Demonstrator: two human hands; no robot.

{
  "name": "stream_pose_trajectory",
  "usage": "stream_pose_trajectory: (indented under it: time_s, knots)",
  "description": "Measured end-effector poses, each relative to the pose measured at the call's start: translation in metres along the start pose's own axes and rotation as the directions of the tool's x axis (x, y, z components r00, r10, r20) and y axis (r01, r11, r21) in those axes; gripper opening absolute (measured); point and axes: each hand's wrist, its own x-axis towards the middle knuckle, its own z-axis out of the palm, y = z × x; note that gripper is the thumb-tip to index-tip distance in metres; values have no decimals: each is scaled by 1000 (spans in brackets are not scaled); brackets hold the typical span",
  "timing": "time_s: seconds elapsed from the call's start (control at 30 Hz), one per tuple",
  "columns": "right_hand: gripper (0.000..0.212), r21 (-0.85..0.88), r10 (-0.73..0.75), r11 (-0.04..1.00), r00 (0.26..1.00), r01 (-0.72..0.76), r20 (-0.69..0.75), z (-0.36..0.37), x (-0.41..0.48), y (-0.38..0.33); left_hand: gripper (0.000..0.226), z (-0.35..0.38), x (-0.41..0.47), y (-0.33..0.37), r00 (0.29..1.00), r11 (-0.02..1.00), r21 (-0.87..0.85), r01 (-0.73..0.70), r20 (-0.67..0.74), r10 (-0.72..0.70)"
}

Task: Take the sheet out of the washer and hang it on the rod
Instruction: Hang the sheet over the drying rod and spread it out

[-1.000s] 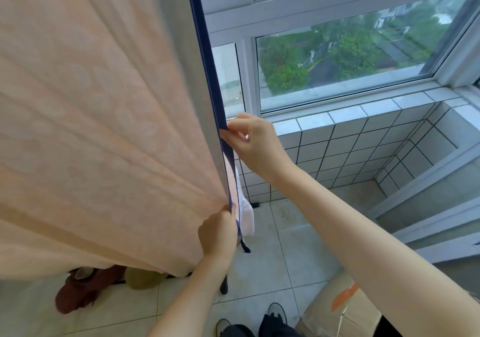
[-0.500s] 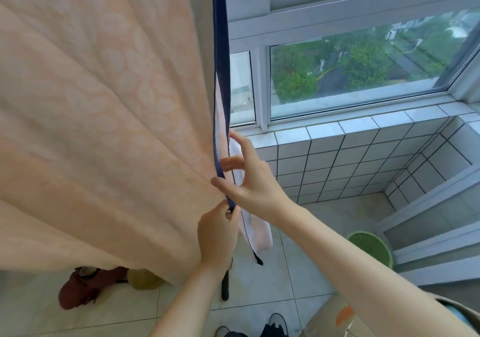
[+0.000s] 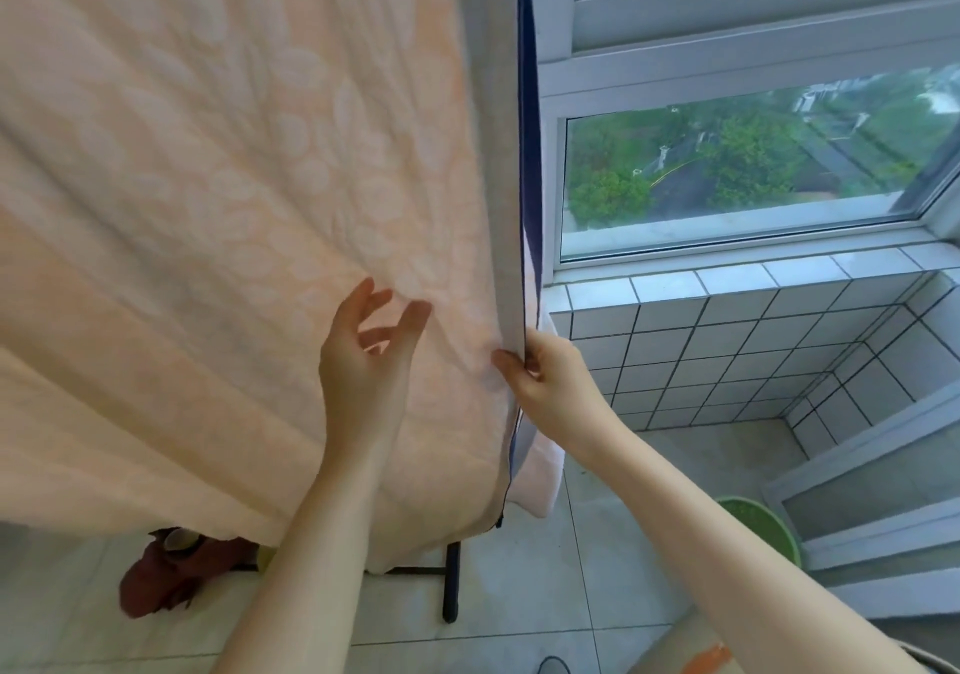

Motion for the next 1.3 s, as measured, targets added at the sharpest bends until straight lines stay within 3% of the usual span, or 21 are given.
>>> stream_pose_trajectory:
  time_s: [0.07,0.17,0.2,0.3,0.43,0.53,0.63,0.73,0.9,1.0,1.1,1.2,1.3]
  knots:
    - [23,11,0,1000,1000,-1,23,4,-2,2,55,3,4,14,1000,999,-42,-5,21,6]
    - [20,19,-20,1000,999,20,36,7,-6,3,21,10,6,23,999,997,-66,-35,-16,34]
    - [22,19,-35,999,999,35,37,6,-8,2,21,12,7,25,996,997,-34,-76,-59,74]
    - [38,37,-69,997,998,69,-1,-2,-12,-3,52,9,11,26,976,984,72,-162,-136,171]
    - [24,55,-114,990,973,127,-201,-25,-2,-14,49,8,18,36,930,946,134,-295,-186,316]
    - [34,34,-87,994,954,101,-287,-38,16,-7,42,22,22,40,906,883,303,-359,-114,408]
    - [49,-91,-57,995,960,33,-273,-39,22,21,40,39,19,28,933,870,380,-313,-46,356]
    - [47,-145,-11,989,962,-30,-274,-35,18,47,31,47,11,15,939,858,406,-316,4,344]
    - [7,-154,-9,988,988,-15,-157,-31,15,50,36,39,13,15,939,879,359,-314,-21,344]
    - [26,-213,-106,972,994,99,-19,-34,22,36,36,36,18,20,934,878,360,-315,-46,354]
    - [27,-157,-82,983,991,99,109,-35,30,23,38,34,18,20,940,885,364,-290,-69,336]
    - [11,-180,-12,983,998,23,62,-28,35,30,38,28,18,23,943,902,334,-274,-91,320]
    - [24,-292,43,956,995,-15,90,-15,28,55,38,20,19,40,928,907,289,-306,-123,352]
